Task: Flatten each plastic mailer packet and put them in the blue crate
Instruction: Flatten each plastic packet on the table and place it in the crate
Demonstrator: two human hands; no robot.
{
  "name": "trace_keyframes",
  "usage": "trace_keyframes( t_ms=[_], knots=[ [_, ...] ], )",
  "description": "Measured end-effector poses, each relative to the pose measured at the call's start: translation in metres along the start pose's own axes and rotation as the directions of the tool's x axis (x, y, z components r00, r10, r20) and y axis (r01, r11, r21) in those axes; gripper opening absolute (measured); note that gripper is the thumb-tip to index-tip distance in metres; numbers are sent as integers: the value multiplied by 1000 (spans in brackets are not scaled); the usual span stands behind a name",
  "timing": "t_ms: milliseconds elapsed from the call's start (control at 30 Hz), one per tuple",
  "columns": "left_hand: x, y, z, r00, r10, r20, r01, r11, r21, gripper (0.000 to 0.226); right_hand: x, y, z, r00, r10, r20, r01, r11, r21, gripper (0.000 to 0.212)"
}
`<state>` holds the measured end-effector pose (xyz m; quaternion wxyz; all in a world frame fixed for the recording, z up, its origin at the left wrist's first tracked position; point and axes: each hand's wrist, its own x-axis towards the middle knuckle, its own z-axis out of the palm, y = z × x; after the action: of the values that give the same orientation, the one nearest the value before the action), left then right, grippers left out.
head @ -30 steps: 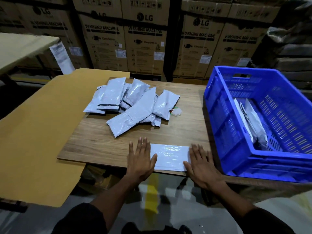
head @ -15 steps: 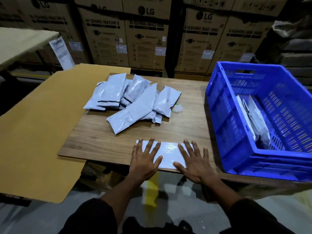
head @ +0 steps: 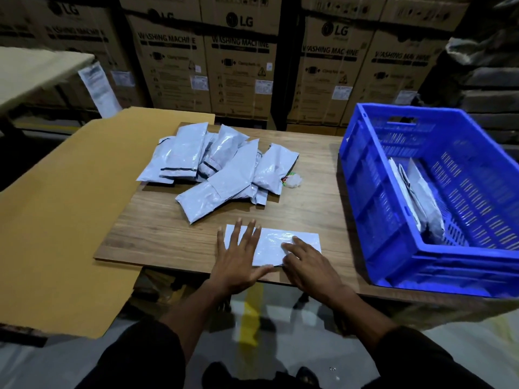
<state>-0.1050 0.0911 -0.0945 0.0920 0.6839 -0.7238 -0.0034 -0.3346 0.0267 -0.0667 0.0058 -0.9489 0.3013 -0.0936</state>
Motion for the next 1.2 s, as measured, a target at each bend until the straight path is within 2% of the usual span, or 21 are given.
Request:
trace_keyframes(
  t_ms=[33,100,167,233,300,333,433,500,567,600,667,733,800,833,933,1000,1033,1067,1100,1133,1200],
  knots=[
    [-2,1,0,998,44,-46,-42,999,31,88,3,-1,-3,999,24,-28,-24,1000,-1,25],
    [-3,0,2,982,137,-128,-124,987,102,60,6,-3,-5,998,59,-37,-58,998,15,18],
    [-3,-4,2,965,164,-205,-137,981,141,38,6,-3,-9,999,20,-28,-20,1000,14,13],
    [-3,-7,-1,958,142,-249,-111,985,134,35,2,-2,-11,987,-148,-55,145,987,-63,21],
    [-3,-9,-4,953,119,-279,-90,989,113,36,-1,-3,-11,934,-357,-18,346,917,-199,40],
    [-2,-9,-5,948,116,-297,-87,990,109,36,-2,-3,-9,912,-411,3,401,886,-232,44],
    [3,-6,-7,925,95,-368,-69,994,82,35,-1,-1,-2,896,-443,21,436,871,-228,34],
    [8,-2,-13,911,84,-403,-61,996,70,31,7,-3,-3,904,-427,-20,415,888,-200,24],
    [10,2,-26,906,61,-418,-29,996,81,25,15,-7,-14,922,-363,-135,352,930,-102,15],
    [11,3,-33,904,25,-427,10,997,80,32,19,-8,-21,930,-306,-204,307,951,-25,13],
    [11,6,-45,890,-51,-453,69,997,23,53,27,-8,-39,949,-153,-277,221,946,235,23],
    [11,4,-52,870,-57,-490,46,998,-35,61,34,-7,-58,961,71,-266,96,820,565,33],
    [9,-1,-47,887,-23,-461,-12,997,-72,59,41,1,-76,960,265,-92,-97,622,777,38],
    [9,-1,-42,913,5,-409,-37,997,-71,57,46,7,-81,954,298,18,-187,551,813,38],
    [7,3,-19,994,43,-96,-45,999,-11,58,52,29,-86,923,269,277,-379,497,781,36],
    [4,7,-10,993,-10,115,7,1000,28,68,56,42,-81,890,279,361,-455,606,652,31],
    [3,10,-6,983,-41,179,35,999,33,75,59,47,-78,881,302,364,-459,729,508,30],
    [1,14,-4,972,-73,223,67,997,37,79,61,46,-75,879,337,336,-443,838,318,29],
    [0,18,-3,968,-102,229,94,994,46,79,63,39,-73,886,383,262,-430,890,153,30],
    [-2,22,-4,969,-140,204,131,990,56,77,63,30,-67,900,407,156,-426,897,117,34],
    [-4,31,-5,982,-181,63,179,983,30,65,58,-2,-50,919,393,-6,-377,886,268,40]
  ],
)
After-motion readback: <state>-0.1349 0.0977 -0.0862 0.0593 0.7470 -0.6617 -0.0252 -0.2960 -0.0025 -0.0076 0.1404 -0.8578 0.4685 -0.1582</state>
